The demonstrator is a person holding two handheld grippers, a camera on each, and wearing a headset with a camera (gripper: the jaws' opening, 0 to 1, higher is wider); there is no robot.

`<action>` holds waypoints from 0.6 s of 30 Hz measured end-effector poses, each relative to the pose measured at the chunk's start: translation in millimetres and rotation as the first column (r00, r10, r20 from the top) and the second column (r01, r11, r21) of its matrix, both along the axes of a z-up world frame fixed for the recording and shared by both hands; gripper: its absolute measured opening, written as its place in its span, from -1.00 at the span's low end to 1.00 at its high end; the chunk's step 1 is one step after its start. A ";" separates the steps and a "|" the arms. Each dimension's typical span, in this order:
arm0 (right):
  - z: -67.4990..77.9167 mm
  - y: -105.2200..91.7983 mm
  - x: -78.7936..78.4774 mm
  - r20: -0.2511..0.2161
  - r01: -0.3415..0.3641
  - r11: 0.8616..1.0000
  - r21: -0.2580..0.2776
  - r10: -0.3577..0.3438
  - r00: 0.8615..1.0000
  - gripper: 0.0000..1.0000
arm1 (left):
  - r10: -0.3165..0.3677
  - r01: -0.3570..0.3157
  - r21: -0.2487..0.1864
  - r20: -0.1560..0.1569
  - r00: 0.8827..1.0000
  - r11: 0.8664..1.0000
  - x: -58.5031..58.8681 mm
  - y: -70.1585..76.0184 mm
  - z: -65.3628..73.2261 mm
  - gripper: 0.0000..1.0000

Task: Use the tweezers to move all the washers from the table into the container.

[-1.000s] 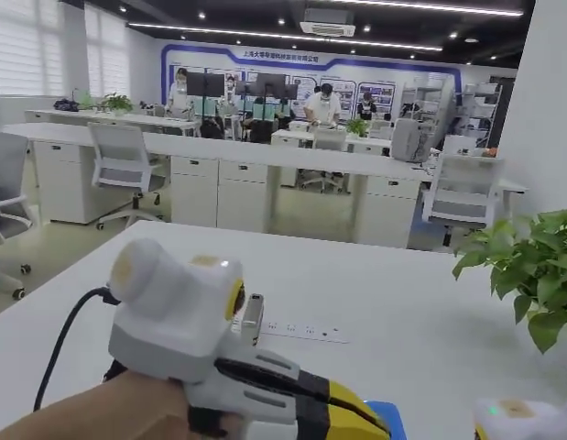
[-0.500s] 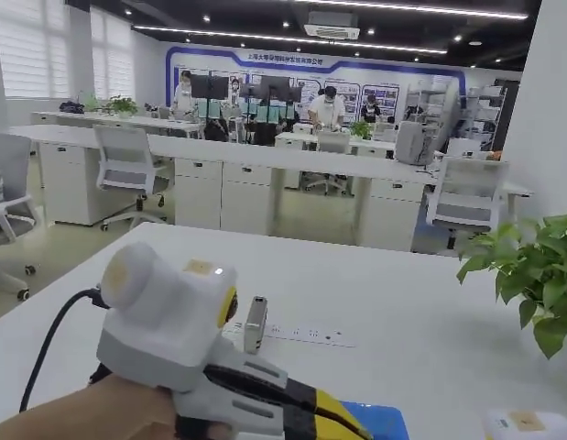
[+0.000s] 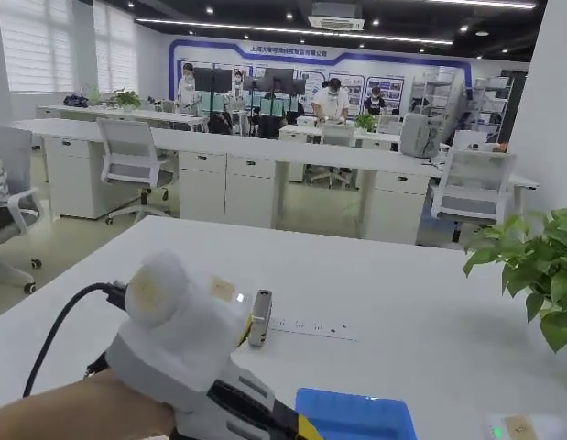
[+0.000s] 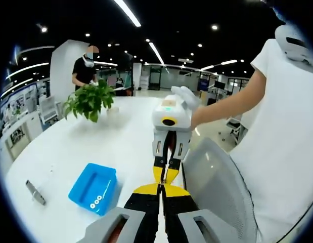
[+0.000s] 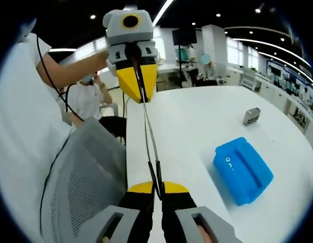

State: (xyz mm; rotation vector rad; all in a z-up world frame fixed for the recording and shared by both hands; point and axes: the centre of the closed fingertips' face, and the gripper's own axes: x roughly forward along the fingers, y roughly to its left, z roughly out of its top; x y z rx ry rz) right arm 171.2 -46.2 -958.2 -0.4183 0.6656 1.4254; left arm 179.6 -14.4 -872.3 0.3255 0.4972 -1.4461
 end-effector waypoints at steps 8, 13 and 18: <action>-19.2 -13.8 8.3 0.040 0.015 0.997 -0.076 -0.012 0.999 -0.99 | -0.026 0.020 0.153 0.034 0.999 0.988 2.9 1.2 -35.9 -1.00; -39.7 -24.8 18.3 0.091 0.032 0.987 -0.159 -0.017 0.996 -0.98 | -0.019 0.005 0.221 0.060 0.998 0.975 8.7 -5.3 -62.1 -1.00; -55.6 -34.6 29.5 0.102 0.063 0.978 -0.199 -0.043 0.994 -0.98 | -0.044 -0.006 0.289 0.165 0.985 0.957 17.8 -9.3 -87.2 -1.00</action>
